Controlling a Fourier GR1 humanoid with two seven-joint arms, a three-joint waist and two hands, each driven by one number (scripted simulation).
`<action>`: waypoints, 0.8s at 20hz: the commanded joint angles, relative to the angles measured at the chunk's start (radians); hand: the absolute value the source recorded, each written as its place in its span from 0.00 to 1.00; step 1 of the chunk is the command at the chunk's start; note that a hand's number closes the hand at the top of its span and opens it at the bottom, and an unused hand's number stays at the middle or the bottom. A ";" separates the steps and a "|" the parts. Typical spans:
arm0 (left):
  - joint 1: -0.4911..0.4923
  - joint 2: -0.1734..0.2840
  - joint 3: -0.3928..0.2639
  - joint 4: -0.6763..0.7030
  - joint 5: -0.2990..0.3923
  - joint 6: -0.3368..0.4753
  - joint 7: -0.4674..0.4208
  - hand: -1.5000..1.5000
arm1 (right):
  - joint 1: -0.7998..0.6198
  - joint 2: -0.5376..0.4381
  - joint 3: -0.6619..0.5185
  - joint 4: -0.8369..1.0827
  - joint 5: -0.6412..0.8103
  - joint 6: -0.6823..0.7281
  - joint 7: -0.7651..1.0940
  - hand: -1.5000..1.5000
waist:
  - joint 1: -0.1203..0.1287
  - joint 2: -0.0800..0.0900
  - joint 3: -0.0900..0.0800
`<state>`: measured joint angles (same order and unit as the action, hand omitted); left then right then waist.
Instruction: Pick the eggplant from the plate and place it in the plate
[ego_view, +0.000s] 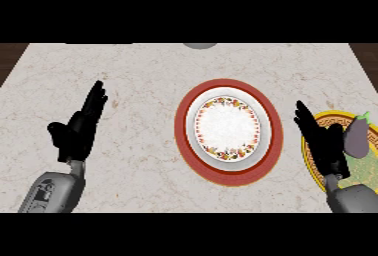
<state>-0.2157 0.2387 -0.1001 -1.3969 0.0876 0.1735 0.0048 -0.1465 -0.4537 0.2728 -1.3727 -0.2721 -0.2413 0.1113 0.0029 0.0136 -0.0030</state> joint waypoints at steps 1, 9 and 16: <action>0.036 0.062 0.032 0.013 0.005 -0.054 -0.034 0.50 | -0.061 0.000 -0.157 0.076 -0.115 0.006 0.039 0.00 | 0.004 -0.011 0.003; 0.128 0.174 0.020 -0.005 -0.122 -0.011 -0.058 0.50 | -0.139 -0.233 -0.467 0.312 -0.083 -0.451 0.283 0.00 | 0.042 -0.002 -0.001; 0.245 0.203 0.052 -0.015 -0.121 -0.037 -0.135 0.50 | -0.298 -0.277 -0.378 0.321 0.086 -0.731 0.441 0.00 | 0.013 -0.014 0.001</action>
<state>-0.0221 0.4272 -0.0696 -1.4182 -0.0348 0.1501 -0.0941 -0.3898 -0.6858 -0.1399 -1.0634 -0.2648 -0.8565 0.4574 0.0358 0.0035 -0.0026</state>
